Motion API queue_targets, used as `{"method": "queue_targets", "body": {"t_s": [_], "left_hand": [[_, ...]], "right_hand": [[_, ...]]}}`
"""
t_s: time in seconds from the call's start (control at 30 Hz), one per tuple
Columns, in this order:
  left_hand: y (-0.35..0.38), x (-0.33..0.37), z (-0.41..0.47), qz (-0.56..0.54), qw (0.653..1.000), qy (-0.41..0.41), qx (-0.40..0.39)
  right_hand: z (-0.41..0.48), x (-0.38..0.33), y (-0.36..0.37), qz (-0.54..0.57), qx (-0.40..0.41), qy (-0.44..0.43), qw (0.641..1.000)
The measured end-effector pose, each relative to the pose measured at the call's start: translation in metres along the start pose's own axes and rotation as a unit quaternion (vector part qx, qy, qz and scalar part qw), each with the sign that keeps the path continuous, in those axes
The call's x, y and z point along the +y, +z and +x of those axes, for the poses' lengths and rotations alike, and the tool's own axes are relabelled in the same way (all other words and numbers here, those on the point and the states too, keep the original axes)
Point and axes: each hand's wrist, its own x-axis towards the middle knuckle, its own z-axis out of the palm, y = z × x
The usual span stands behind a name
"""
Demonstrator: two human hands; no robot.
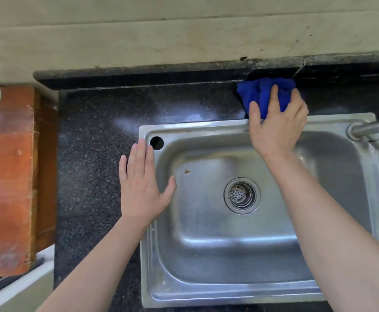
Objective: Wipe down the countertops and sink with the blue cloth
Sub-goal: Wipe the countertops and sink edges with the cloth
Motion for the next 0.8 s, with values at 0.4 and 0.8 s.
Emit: {"method": "queue_targets", "body": {"t_s": [0.4,0.8], "left_hand": [[-0.001,-0.002,-0.001,-0.031,0.999,-0.003,-0.019],[-0.024,-0.078,-0.027,0.000,0.999,-0.029,-0.025]], "right_hand": [[-0.015,-0.104,0.001,0.024,-0.042,-0.226,0.973],[-0.008,-0.036,0.002,-0.007,-0.019,-0.046,0.999]]}}
